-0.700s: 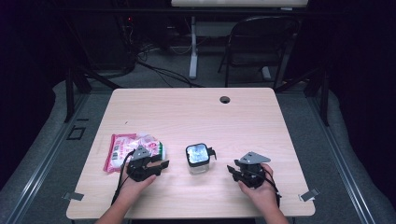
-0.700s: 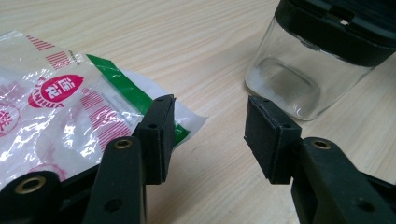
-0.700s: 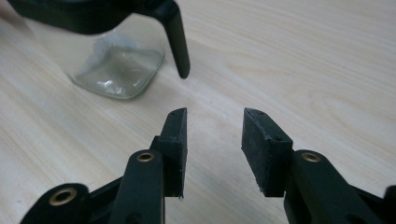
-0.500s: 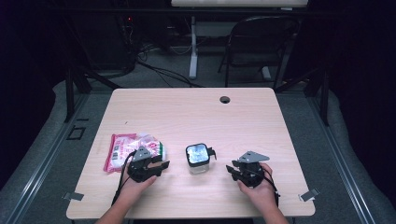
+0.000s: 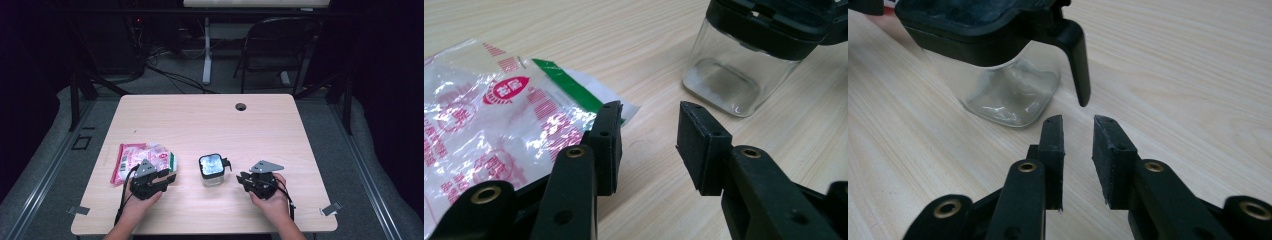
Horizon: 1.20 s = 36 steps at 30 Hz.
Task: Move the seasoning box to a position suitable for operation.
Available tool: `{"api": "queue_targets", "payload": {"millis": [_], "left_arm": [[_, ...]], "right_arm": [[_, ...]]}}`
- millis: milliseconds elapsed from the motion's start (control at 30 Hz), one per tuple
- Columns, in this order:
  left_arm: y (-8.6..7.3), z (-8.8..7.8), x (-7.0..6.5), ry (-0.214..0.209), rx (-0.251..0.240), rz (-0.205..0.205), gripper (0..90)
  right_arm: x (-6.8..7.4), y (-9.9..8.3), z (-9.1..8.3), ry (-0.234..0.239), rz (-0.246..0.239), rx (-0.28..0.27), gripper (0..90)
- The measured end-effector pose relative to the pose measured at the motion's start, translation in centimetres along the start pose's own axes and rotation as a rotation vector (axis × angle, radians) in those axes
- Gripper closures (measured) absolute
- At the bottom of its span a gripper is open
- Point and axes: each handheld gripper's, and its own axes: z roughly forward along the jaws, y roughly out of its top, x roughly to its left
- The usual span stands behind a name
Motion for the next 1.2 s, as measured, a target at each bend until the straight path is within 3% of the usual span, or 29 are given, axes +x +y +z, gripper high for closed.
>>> {"api": "queue_targets", "payload": {"millis": [233,433,800,967,1200], "left_arm": [[-0.9,-0.9,-0.4,0.03,0.01,0.013,62.4],[-1.7,-2.3,-0.9,0.053,0.003,0.014,62.4],[-2.1,-3.2,-1.0,0.059,-0.013,0.01,62.5],[-2.1,-3.3,-1.1,0.061,-0.018,0.008,63.0],[-2.0,-3.0,-1.0,0.057,-0.01,0.015,62.9]], "right_arm": [[0.0,0.9,2.9,-0.02,-0.026,0.033,70.0],[-0.4,1.3,4.6,-0.018,-0.014,0.044,68.3],[0.0,2.1,5.9,-0.04,-0.057,0.07,68.0],[-0.2,2.2,5.9,-0.028,-0.057,0.09,77.8],[-0.1,2.2,5.8,-0.022,-0.07,0.089,78.2]]}}
